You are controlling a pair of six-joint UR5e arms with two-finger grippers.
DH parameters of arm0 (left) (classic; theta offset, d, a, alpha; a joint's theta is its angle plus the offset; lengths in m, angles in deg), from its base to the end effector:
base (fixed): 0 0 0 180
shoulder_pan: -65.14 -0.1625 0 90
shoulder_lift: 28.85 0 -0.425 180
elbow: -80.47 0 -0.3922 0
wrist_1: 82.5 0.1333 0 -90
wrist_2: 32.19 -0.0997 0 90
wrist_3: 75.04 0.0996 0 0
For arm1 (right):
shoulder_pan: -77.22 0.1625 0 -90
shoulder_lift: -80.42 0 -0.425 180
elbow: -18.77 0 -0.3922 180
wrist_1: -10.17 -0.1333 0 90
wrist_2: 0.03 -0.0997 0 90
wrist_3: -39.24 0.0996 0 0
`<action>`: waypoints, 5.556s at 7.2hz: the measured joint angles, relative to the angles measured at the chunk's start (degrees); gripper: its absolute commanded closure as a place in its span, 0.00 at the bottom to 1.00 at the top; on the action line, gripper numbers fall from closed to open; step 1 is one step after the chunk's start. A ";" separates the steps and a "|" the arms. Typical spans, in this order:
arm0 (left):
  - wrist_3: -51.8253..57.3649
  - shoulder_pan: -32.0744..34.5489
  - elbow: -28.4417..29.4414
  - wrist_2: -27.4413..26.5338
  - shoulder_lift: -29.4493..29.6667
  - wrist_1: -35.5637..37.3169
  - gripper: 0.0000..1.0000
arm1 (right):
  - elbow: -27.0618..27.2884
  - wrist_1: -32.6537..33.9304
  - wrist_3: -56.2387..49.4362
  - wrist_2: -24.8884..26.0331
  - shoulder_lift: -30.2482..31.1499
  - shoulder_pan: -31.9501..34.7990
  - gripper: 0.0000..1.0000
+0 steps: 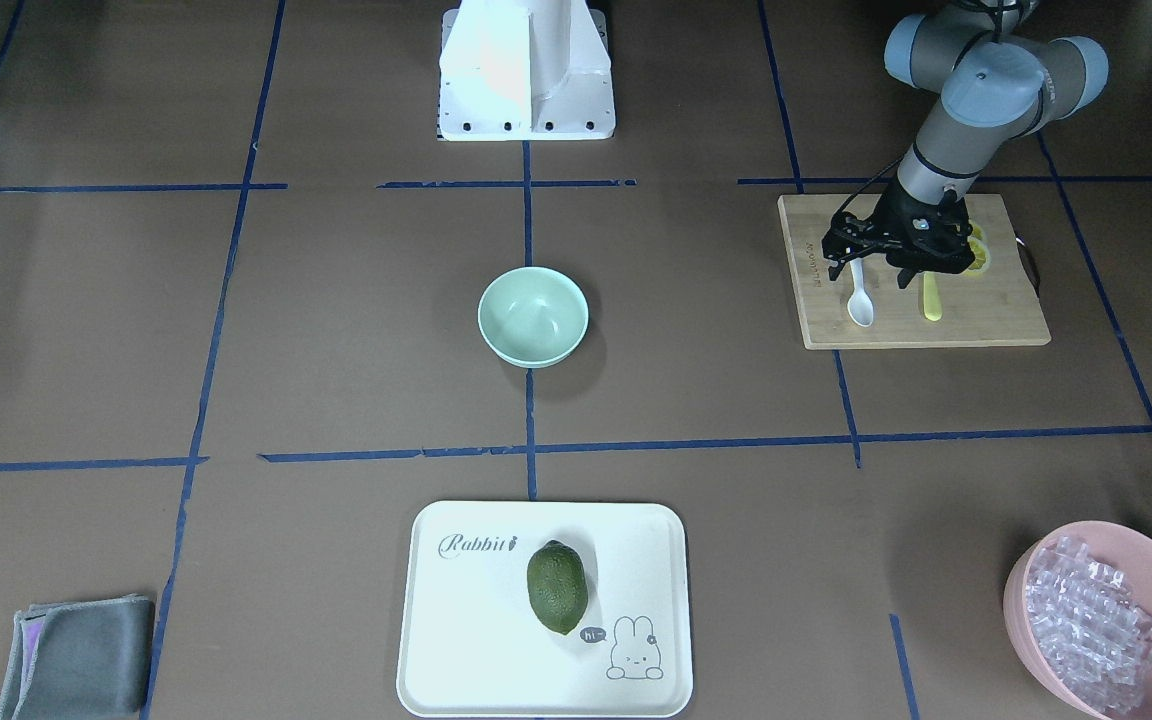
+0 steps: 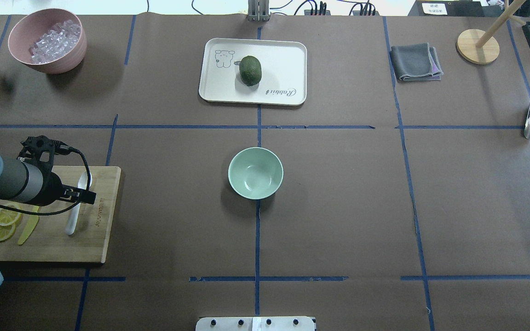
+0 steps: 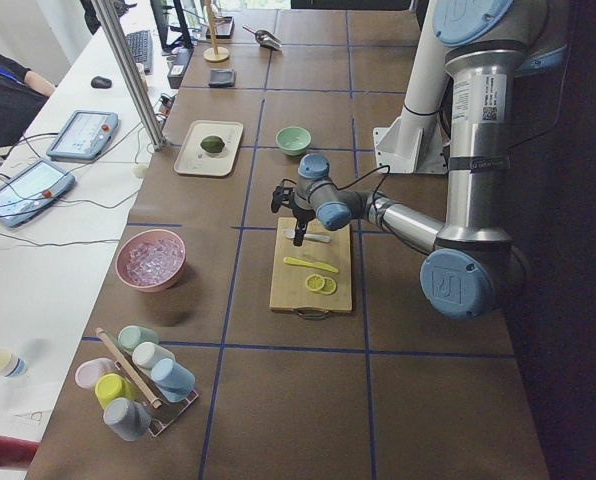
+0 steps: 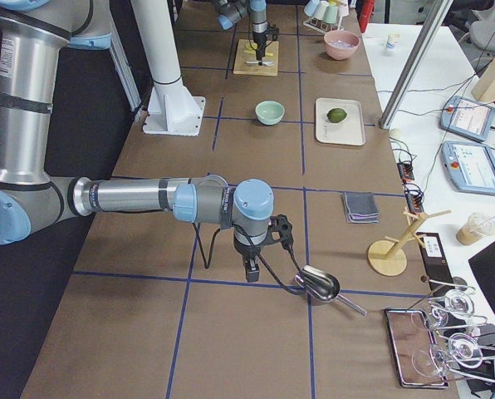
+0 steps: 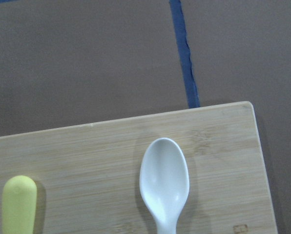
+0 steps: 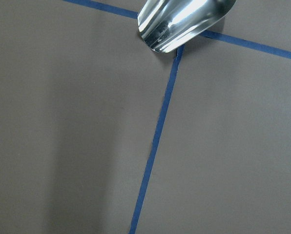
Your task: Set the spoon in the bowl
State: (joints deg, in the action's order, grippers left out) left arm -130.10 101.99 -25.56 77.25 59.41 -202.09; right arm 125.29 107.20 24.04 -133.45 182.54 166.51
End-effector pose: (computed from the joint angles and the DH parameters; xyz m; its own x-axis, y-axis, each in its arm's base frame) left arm 0.3433 -0.3825 0.4891 0.6910 0.1570 -0.7056 -0.0181 0.9796 0.2003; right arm 0.0599 -0.3989 0.6248 0.6980 -0.2401 0.6746 0.2025 0.9698 0.1357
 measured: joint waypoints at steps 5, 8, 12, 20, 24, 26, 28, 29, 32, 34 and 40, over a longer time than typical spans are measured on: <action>0.07 -0.64 -0.08 0.22 -0.06 0.23 1.00 | -0.02 0.00 -0.01 0.00 0.12 0.03 0.00; 0.13 -0.65 -0.69 0.39 -0.12 0.45 1.00 | -0.05 0.00 -0.01 0.00 0.18 0.00 0.00; -0.11 -0.51 -4.80 2.47 1.62 5.17 1.00 | -0.16 0.00 -0.07 0.00 0.18 0.00 0.00; -18.77 -9.31 13.47 2.83 48.36 29.38 1.00 | -1.82 0.00 -0.01 0.03 0.01 0.00 0.00; -15.77 -9.16 20.11 2.80 52.27 26.87 0.27 | -2.01 0.00 -0.01 0.00 0.01 0.00 0.00; -14.97 -8.07 20.30 3.10 52.32 26.83 0.01 | -1.98 0.00 -0.01 0.00 0.01 0.00 0.00; -14.81 -6.79 20.03 4.24 52.32 27.05 0.01 | -1.95 0.00 0.01 0.00 -0.02 0.00 0.00; -14.32 -5.38 19.05 6.07 51.89 27.44 0.01 | -1.95 0.02 0.05 0.04 -0.01 0.00 0.00; -0.95 1.79 9.66 8.63 43.99 32.71 0.01 | -3.71 0.07 0.17 0.20 0.21 0.18 0.00; 12.05 10.18 5.66 11.99 36.86 35.51 0.00 | -4.97 -0.01 0.22 0.13 -0.24 0.40 0.00; 49.50 38.91 3.56 24.27 10.50 35.94 0.00 | -5.25 -0.06 -0.10 0.27 -0.89 0.91 0.00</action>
State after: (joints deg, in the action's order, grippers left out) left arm -80.59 140.90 -22.00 101.52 69.91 -166.16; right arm 120.05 107.14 23.95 -133.19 181.65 167.42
